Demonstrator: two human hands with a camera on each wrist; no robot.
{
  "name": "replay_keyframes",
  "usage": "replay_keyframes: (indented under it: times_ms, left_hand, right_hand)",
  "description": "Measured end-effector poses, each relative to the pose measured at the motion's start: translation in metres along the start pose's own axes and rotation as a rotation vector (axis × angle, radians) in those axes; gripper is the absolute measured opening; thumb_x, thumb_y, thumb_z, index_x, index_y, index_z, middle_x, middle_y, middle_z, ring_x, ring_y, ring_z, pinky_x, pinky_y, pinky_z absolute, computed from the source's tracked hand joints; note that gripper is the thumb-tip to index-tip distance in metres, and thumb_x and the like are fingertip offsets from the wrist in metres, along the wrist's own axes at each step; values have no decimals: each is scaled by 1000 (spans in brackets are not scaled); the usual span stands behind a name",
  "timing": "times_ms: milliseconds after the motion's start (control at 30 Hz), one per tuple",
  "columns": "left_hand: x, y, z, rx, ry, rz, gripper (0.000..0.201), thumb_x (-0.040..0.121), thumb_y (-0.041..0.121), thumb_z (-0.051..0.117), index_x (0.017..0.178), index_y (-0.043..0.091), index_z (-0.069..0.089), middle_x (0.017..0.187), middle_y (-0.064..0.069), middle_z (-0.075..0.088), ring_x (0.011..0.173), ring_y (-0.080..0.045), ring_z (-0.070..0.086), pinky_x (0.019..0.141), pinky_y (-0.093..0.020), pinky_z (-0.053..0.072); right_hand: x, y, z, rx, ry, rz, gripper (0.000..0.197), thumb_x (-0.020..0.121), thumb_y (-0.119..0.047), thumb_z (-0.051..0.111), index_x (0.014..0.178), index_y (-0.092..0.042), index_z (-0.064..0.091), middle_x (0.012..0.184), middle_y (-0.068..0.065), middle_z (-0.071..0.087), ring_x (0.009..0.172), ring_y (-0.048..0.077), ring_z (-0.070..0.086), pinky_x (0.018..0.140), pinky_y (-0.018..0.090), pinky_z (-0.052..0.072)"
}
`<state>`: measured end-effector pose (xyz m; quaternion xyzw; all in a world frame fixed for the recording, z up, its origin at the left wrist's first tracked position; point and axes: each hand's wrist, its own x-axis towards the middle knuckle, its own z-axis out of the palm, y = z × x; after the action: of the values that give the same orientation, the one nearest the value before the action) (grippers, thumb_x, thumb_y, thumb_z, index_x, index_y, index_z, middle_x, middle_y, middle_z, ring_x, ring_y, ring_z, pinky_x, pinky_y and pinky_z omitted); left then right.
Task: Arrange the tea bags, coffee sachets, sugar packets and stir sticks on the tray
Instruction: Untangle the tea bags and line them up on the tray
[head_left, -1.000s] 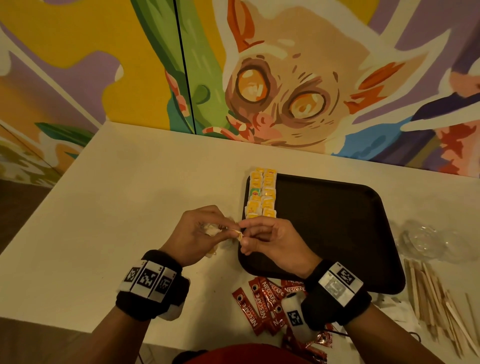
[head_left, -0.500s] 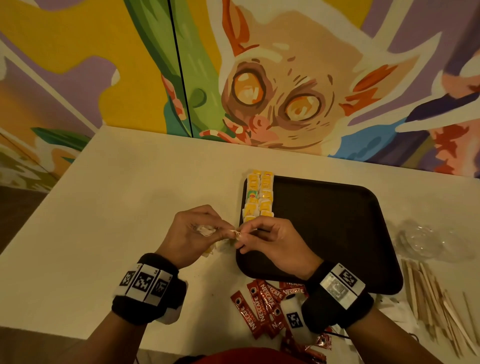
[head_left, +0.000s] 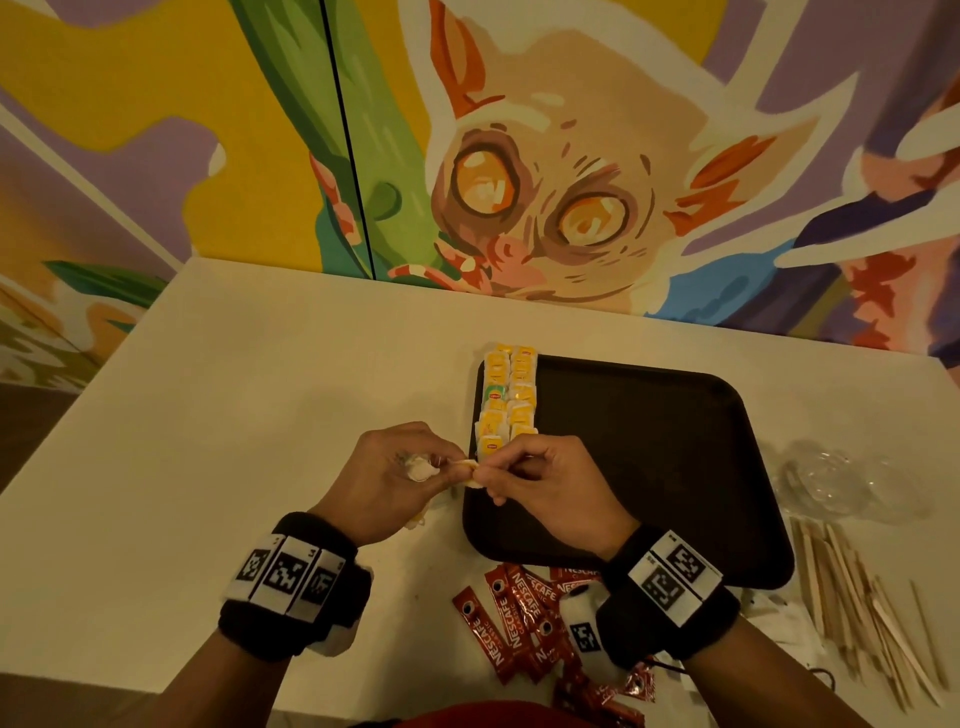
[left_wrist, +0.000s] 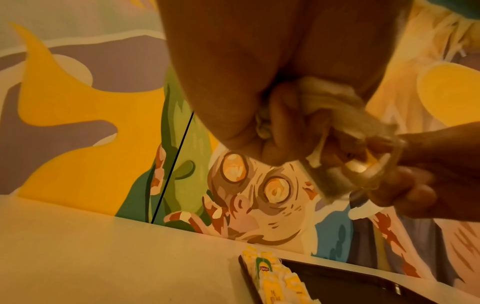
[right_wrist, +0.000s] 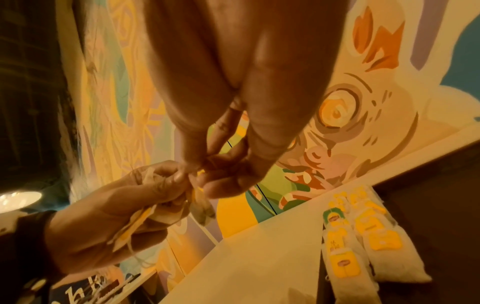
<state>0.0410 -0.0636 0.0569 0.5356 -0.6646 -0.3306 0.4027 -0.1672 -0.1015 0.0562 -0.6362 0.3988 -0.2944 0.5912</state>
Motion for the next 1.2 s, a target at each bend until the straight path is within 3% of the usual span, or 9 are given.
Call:
replay_keyframes:
  times_ms: [133, 267, 500, 633, 767, 933, 1100, 1200]
  left_hand:
    - [0, -3, 0, 59, -9, -40, 13, 78, 34, 72, 86, 24, 78, 77, 9, 66, 75, -10, 62, 65, -20, 48]
    - [1, -3, 2, 110, -38, -80, 8, 82, 29, 72, 88, 27, 78, 80, 11, 66, 80, -8, 61, 69, -14, 44]
    - [1, 13, 7, -162, -107, -66, 11, 80, 21, 73, 89, 18, 79, 77, 7, 68, 74, -6, 59, 71, -13, 43]
    - [2, 16, 14, -316, 18, -61, 11, 79, 15, 73, 89, 11, 77, 80, -2, 70, 72, -11, 62, 70, -21, 47]
    - [3, 15, 23, -410, 160, -98, 9, 79, 14, 72, 86, 11, 76, 80, -9, 70, 72, -15, 64, 69, -23, 50]
    - [3, 22, 35, -467, 330, -167, 6, 76, 15, 72, 81, 15, 75, 76, 3, 72, 70, -6, 65, 66, -17, 49]
    - [2, 16, 46, -432, 441, -255, 5, 80, 11, 74, 82, 16, 75, 76, 7, 74, 70, -4, 66, 65, -15, 50]
    - [1, 10, 49, -408, 478, -296, 4, 81, 10, 74, 83, 13, 76, 78, 7, 74, 72, -4, 67, 65, -15, 52]
  right_hand:
    - [0, -3, -7, -91, -18, 36, 11, 86, -16, 73, 94, -9, 74, 84, 6, 72, 74, 17, 67, 67, 25, 55]
    - [-1, -8, -15, -163, -38, 29, 8, 89, -15, 69, 95, -13, 73, 88, 0, 72, 78, 11, 67, 68, 22, 54]
    - [0, -9, -13, -41, 8, -38, 10, 94, -12, 61, 96, -17, 70, 88, 2, 70, 80, 18, 66, 69, 27, 55]
    - [0, 1, -4, 57, 54, -42, 17, 93, -5, 61, 94, -18, 71, 92, 6, 71, 77, 21, 64, 64, 29, 54]
    - [-5, 9, 4, 111, 105, -56, 15, 93, -2, 60, 101, -12, 69, 80, 3, 69, 69, 19, 61, 63, 29, 53]
    - [-8, 13, 17, 199, 216, -101, 13, 92, 1, 61, 104, 1, 67, 82, 20, 68, 67, 24, 64, 66, 33, 56]
    - [-10, 15, 25, 147, 209, -67, 15, 96, -2, 57, 99, -6, 72, 86, 14, 71, 76, 32, 67, 76, 42, 60]
    - [-11, 12, 26, 133, 162, -3, 11, 95, -13, 61, 96, -11, 71, 86, 6, 71, 71, 25, 67, 71, 32, 58]
